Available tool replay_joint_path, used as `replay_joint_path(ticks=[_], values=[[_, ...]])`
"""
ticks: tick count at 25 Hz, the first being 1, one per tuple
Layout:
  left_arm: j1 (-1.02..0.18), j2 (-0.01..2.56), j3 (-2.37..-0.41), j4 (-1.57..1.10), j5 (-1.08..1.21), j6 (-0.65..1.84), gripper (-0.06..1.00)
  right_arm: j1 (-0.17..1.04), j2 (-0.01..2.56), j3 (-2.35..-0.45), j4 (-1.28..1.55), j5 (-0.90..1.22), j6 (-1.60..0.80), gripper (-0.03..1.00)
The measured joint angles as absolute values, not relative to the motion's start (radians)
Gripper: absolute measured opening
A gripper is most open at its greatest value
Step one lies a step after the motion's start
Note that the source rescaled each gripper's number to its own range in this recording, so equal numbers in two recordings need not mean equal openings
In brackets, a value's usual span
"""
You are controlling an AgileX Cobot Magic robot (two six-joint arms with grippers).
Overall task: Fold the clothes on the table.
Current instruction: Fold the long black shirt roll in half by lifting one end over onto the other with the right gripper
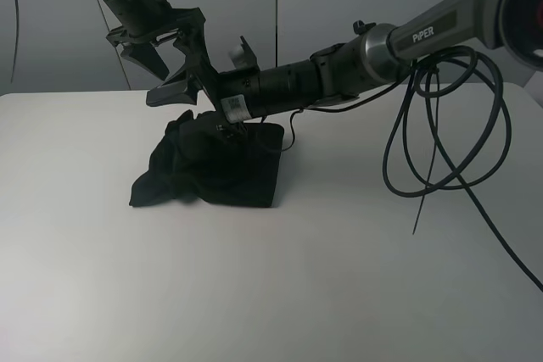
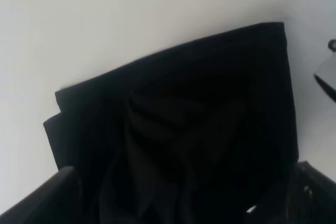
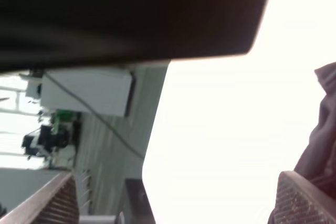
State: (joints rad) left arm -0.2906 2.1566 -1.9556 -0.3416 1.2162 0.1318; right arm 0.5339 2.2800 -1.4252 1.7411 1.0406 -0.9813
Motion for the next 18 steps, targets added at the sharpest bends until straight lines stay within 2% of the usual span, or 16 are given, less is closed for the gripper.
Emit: replay_joint_path(ticks=[3, 6, 12, 15, 18], values=[[-0.291, 2.157, -1.956, -0.342, 1.216, 0.132, 1.0, 0.534, 2.268, -1.425, 1.741, 1.112, -1.013, 0.81], [-0.291, 2.157, -1.956, -0.342, 1.216, 0.132, 1.0, 0.532, 2.217, -1.425, 1.652, 1.096, -1.019, 0.81], [-0.291, 2.157, -1.956, -0.342, 1.216, 0.132, 1.0, 0.502, 2.086, -1.427, 1.206, 0.922, -0.861, 0.82], [-0.291, 2.157, -1.956, -0.342, 1.216, 0.132, 1.0, 0.5, 2.059, -1.427, 0.969, 0.861, -0.729, 0.85], [-0.291, 2.157, -1.956, -0.342, 1.216, 0.134, 1.0, 0.5, 2.067, -1.412, 0.873, 0.857, -0.658, 0.89]])
